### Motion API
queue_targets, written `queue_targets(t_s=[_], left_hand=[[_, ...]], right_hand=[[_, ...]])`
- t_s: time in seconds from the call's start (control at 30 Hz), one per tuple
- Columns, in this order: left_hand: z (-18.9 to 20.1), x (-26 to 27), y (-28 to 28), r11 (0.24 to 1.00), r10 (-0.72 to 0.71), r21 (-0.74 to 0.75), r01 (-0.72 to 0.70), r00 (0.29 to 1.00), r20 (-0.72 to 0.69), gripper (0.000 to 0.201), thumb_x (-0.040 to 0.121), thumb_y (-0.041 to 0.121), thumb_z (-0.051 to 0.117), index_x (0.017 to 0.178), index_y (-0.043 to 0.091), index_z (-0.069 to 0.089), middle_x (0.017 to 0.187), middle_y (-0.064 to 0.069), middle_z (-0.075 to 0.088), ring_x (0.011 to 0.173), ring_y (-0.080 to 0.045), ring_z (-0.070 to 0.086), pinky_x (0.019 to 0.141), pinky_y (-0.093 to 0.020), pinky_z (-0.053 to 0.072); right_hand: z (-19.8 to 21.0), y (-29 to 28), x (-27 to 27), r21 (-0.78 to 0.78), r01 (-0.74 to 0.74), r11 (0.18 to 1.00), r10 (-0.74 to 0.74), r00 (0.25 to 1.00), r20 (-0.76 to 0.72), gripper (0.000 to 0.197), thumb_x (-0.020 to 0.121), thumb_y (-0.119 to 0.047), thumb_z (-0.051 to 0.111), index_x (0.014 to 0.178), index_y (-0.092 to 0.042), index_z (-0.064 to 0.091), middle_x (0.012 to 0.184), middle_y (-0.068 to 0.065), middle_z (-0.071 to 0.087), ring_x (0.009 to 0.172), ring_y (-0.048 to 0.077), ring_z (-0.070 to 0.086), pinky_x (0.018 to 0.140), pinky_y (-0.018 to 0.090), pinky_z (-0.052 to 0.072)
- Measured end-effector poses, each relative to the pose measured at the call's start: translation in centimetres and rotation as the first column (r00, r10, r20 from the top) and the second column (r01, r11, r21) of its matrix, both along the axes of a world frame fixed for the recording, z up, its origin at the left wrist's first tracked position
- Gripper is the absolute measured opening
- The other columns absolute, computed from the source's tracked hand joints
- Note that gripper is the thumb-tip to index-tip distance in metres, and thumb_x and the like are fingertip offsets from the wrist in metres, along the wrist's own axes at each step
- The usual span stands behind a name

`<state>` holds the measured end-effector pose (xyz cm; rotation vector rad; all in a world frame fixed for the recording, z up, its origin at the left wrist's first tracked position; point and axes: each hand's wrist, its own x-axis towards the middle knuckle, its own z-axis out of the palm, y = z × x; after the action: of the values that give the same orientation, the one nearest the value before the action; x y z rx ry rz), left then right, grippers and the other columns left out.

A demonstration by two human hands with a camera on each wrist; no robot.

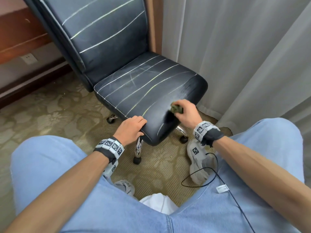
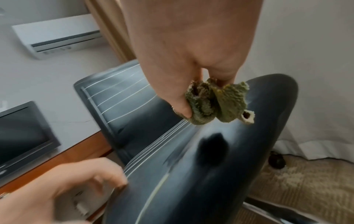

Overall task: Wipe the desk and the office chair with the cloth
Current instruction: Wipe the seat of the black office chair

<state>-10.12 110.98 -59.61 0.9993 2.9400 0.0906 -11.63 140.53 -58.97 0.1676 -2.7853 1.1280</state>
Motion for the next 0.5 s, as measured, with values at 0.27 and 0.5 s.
queue_targets(t_s=[0.27,0.5], left_hand=[[0.3,-0.3,-0.5,0.998,-0.025,-0.055,0.027,0.999,0.034,0.063,0.08,0.02,0.084,0.134,0.022,0.054,0.129,0.004,0.057,0.111,-0.021,0.058,0.091,-0.04,0.055],[-0.1,-0.4,-0.4,0.999,-0.023,-0.037,0.024,1.0,0.011,0.057,0.081,0.02,0.085,0.13,0.02,0.055,0.123,0.002,0.06,0.105,-0.021,0.06,0.089,-0.04,0.055]], right_hand=[[-0.3,1.2,-3.1,-0.109,0.294,0.95,-0.283,0.953,0.106,0.035,0.078,-0.013,0.074,0.112,-0.02,0.072,0.108,0.005,0.071,0.102,0.023,0.065,0.097,0.036,0.052],[-3.6,-3.5,0.3,-0.056,0.262,0.963,-0.259,0.964,0.05,0.036,0.078,-0.011,0.068,0.112,-0.02,0.068,0.11,0.004,0.065,0.101,0.029,0.062,0.094,0.035,0.049]])
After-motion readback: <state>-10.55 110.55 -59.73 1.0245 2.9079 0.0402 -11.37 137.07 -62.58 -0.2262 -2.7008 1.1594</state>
